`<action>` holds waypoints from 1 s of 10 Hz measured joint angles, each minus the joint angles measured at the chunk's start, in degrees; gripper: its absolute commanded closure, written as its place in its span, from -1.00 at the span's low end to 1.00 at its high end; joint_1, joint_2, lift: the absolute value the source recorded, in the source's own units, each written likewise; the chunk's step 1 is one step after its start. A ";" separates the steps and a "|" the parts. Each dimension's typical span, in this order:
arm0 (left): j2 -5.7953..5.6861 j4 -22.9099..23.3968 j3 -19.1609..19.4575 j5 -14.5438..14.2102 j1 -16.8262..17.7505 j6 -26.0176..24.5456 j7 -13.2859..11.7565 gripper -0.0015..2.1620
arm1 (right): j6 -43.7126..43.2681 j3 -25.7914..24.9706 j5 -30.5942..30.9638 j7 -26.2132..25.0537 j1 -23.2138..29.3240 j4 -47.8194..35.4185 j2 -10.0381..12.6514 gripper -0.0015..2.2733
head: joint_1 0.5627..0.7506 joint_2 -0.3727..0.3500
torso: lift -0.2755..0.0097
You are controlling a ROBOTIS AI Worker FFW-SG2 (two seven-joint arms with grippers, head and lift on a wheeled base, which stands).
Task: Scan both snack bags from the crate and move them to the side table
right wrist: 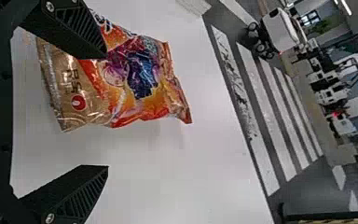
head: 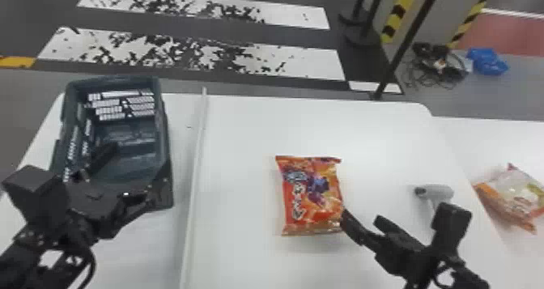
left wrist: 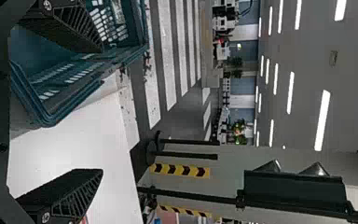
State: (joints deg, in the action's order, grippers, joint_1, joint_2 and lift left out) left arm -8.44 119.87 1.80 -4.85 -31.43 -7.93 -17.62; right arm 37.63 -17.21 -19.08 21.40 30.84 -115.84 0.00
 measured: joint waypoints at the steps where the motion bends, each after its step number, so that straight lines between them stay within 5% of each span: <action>1: 0.00 0.44 0.71 -0.11 -1.14 0.28 -0.03 -0.92 | 5.82 -1.65 -1.91 1.22 -1.64 0.24 0.00 -0.93 | 0.41 -0.24 | 0.41; 4: 0.20 0.62 1.22 -0.25 -1.95 0.42 -0.54 -0.92 | 16.50 -5.11 -7.44 3.32 -5.86 2.44 0.00 -0.93 | 0.41 -0.18 | 0.41; 10: 0.34 -0.04 0.92 -0.25 -2.04 0.29 -1.12 -0.92 | 19.62 -5.35 -7.73 3.66 -10.97 8.77 -1.41 -0.89 | 0.41 -0.20 | 0.41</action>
State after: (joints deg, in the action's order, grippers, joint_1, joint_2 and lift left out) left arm -8.10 119.84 2.72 -5.10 -33.47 -7.63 -18.74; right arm 57.25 -22.56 -26.81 25.06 19.87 -107.07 -1.41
